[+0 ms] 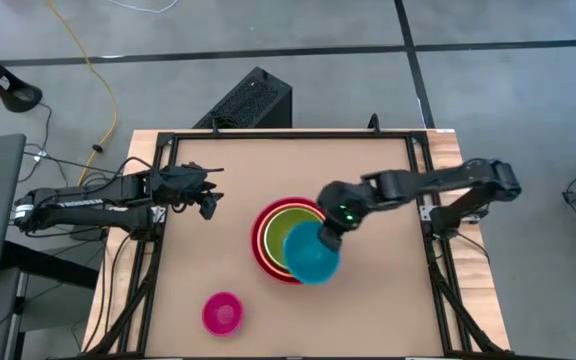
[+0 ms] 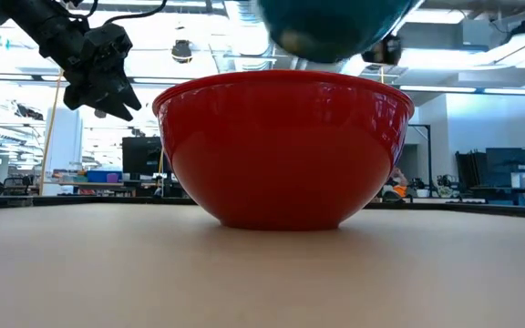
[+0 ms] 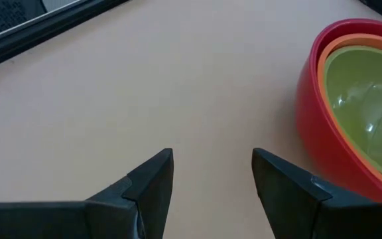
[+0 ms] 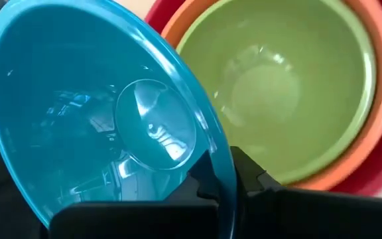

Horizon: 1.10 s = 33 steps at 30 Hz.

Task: Nest bowls inside each other by size order
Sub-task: Stack the blue bowl on top of the green bowl

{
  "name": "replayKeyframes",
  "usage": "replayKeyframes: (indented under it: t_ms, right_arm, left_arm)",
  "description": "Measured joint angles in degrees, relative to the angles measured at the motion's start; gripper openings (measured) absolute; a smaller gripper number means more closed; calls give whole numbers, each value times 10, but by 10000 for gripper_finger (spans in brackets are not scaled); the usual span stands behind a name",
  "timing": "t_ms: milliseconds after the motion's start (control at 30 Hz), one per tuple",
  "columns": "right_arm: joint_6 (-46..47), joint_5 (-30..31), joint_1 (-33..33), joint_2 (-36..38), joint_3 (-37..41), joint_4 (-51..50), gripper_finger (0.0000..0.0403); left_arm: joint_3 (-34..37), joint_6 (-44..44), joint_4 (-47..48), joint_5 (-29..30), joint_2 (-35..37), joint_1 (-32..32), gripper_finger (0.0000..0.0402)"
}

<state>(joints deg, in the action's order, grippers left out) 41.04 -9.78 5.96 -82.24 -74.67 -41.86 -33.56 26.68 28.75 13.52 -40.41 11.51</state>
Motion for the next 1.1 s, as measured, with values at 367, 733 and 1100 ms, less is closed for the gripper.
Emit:
replayKeyframes:
  t_ms: [367,733,1100]
  right_arm:
    - [-41,25,-60,-128,-27,3,11]
    - [-26,28,-84,-183,-27,5,11]
    - [-20,36,-84,-202,-27,9,39]
  left_arm:
    - [0,0,0,0,0,0,194]
    - [0,7,0,-2,0,0,194]
    - [0,8,0,-2,0,0,194]
